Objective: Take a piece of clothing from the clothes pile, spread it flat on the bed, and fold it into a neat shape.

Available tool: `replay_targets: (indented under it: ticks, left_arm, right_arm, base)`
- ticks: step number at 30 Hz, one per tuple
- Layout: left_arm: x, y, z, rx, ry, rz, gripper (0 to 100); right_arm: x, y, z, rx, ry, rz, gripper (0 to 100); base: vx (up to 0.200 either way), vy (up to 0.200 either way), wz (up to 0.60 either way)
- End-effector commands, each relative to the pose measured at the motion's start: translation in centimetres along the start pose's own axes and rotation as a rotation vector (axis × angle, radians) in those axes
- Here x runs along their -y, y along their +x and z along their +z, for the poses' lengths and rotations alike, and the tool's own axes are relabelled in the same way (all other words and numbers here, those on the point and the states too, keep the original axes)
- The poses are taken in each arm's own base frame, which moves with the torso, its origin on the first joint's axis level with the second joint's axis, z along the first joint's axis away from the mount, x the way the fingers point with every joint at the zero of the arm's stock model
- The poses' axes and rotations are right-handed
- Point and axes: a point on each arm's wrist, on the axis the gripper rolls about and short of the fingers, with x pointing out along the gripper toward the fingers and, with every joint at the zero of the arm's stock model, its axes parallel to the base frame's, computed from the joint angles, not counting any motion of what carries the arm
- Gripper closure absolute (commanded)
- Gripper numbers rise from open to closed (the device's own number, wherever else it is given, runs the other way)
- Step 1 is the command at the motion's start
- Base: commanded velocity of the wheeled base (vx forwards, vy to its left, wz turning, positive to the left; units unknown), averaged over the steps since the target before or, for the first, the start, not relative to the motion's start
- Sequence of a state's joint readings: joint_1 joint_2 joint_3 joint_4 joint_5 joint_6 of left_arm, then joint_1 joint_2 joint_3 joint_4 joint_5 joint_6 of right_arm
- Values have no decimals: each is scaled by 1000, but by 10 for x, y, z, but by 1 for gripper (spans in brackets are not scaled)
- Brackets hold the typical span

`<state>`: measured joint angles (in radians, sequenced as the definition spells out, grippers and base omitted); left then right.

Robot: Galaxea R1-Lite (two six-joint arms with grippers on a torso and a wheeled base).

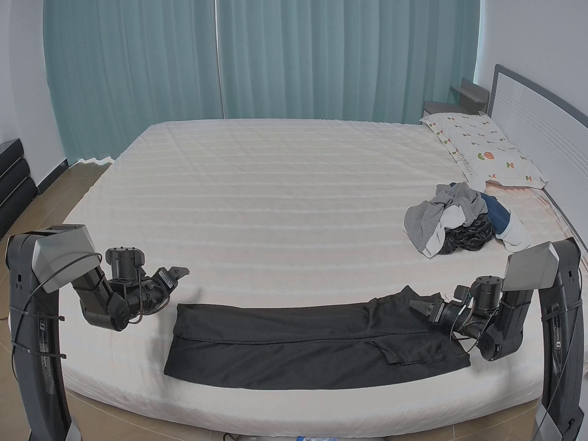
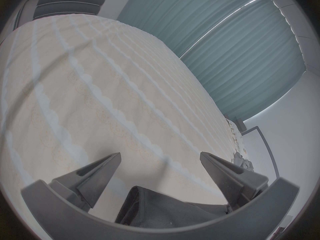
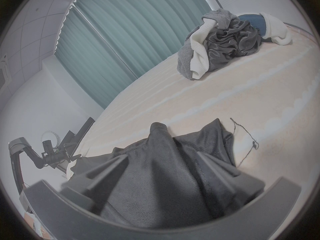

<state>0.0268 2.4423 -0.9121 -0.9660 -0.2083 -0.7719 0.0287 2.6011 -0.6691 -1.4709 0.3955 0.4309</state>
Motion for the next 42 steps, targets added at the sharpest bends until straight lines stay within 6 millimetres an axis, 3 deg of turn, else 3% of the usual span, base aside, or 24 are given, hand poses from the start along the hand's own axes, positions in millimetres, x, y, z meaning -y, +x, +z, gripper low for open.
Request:
replay_targets:
  ticks: [1, 11, 26, 27, 30, 34, 37, 38, 42]
  left_arm:
    - [0, 0, 0, 0, 4, 1, 0]
    - [0, 1, -1, -3, 7, 2, 0]
    - [-1, 1, -2, -5, 23, 4, 0]
    - [-1, 1, -2, -5, 23, 4, 0]
    - [-1, 1, -2, -5, 23, 4, 0]
    - [-1, 1, -2, -5, 23, 4, 0]
    - [-1, 1, -2, -6, 24, 3, 0]
    - [-1, 1, -2, -5, 23, 4, 0]
    - [-1, 1, -2, -5, 23, 4, 0]
  right_arm:
    - [1, -2, -1, 0, 3, -6, 100]
    - [5, -24, -1, 0, 8, -30, 100]
    - [8, -28, -4, -7, 5, -40, 100]
    - [9, -29, -5, -12, 4, -43, 0]
    - [7, -32, -5, -13, -2, -44, 0]
    - [-9, -39, 22, 82, -39, 0, 0]
    - [-12, -39, 26, 93, -44, 8, 0]
    - [-18, -37, 34, 126, -41, 21, 0]
    - [-30, -22, 31, 122, 29, 67, 0]
  base:
    - [0, 0, 0]
    - [0, 0, 0]
    - [0, 0, 0]
    - [0, 0, 0]
    - [0, 0, 0]
    - [0, 0, 0]
    - [0, 0, 0]
    - [0, 0, 0]
    - [0, 0, 0]
